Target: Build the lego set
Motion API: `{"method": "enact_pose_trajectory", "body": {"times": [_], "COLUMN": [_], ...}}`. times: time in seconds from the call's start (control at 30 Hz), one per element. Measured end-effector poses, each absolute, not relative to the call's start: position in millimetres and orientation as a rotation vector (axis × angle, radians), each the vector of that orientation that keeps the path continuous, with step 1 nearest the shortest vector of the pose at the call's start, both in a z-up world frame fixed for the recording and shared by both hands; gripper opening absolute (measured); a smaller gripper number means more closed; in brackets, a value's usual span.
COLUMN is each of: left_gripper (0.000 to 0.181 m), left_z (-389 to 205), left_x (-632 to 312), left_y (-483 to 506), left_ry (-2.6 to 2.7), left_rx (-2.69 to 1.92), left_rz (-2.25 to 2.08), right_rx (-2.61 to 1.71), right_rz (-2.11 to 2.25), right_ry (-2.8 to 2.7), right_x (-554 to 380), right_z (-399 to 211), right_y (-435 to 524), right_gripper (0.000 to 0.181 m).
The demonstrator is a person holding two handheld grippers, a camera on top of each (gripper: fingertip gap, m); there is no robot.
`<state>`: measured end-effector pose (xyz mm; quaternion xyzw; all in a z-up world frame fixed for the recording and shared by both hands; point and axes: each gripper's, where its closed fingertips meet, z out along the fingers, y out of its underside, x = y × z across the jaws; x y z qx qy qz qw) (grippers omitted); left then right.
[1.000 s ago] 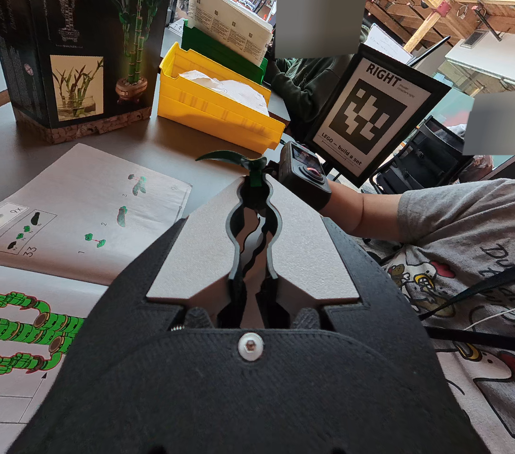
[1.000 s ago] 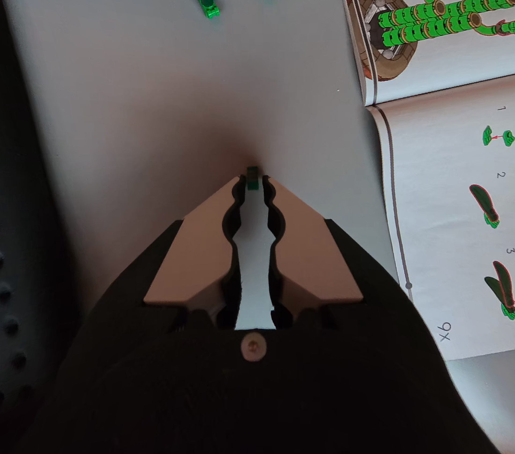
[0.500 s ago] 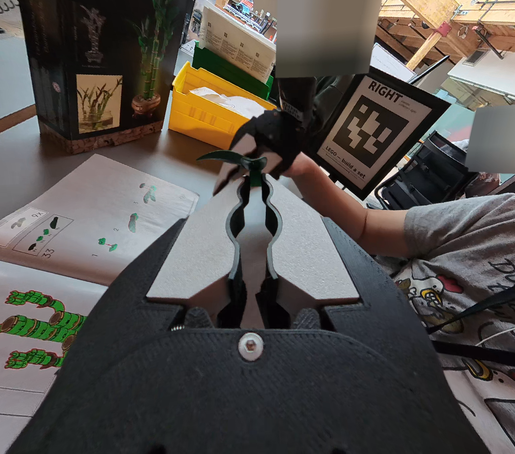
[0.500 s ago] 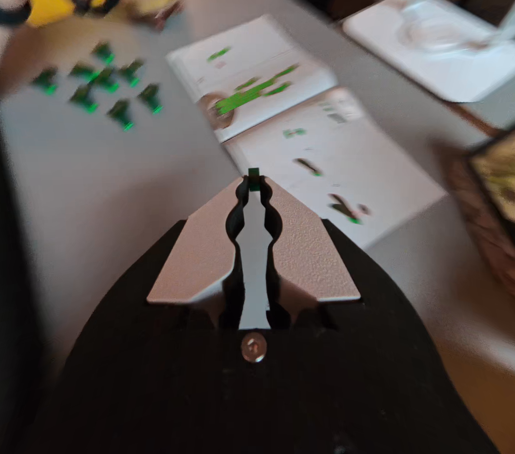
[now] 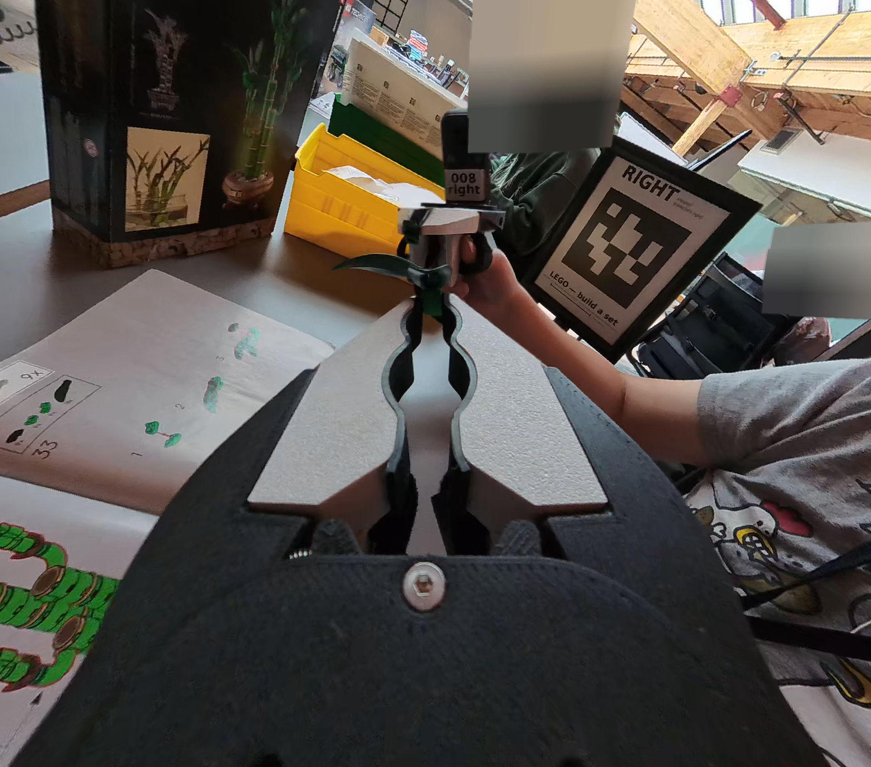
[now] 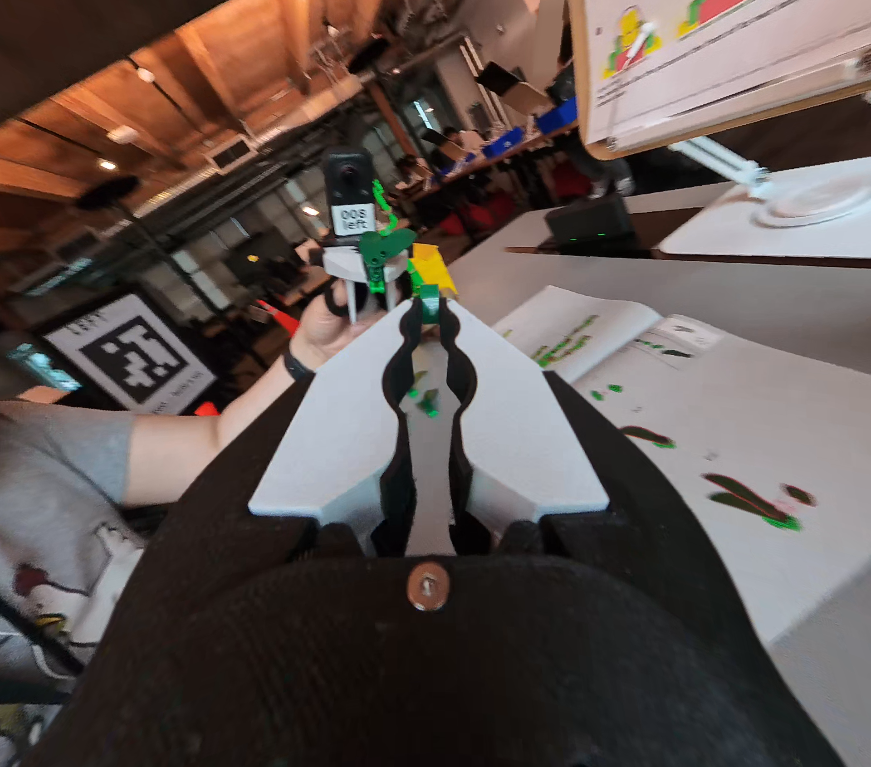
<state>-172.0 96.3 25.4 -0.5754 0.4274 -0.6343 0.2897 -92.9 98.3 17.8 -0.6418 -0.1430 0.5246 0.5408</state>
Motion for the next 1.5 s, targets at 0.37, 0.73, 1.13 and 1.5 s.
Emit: {"method": "enact_pose_trajectory", "body": {"times": [0.37, 0.73, 1.13, 1.5], "left_gripper": [0.006, 0.006, 0.006, 0.006], "left_z": [25.2, 24.3, 19.7, 15.8], "left_x": [-161.9, -157.6, -154.5, -154.5], "left_y": [79.5, 73.1, 67.8, 71.9], "left_ry": [1.185, 1.188, 1.231, 1.238], "left_rx": [-1.499, -1.515, -1.531, -1.551], "left_rz": [-1.762, -1.799, -1.773, -1.715], "right_rx": [-1.390, -1.418, -1.459, -1.478], "right_rz": [1.503, 1.444, 1.446, 1.509], "right_ry": [-0.317, -0.345, -0.354, -0.324], "right_x": [-138.7, -149.0, -152.6, -152.9], "right_z": [37.5, 38.0, 29.8, 25.0], "right_y": [81.6, 77.3, 79.5, 81.6], "right_gripper": [0.004, 0.004, 0.004, 0.004]}}
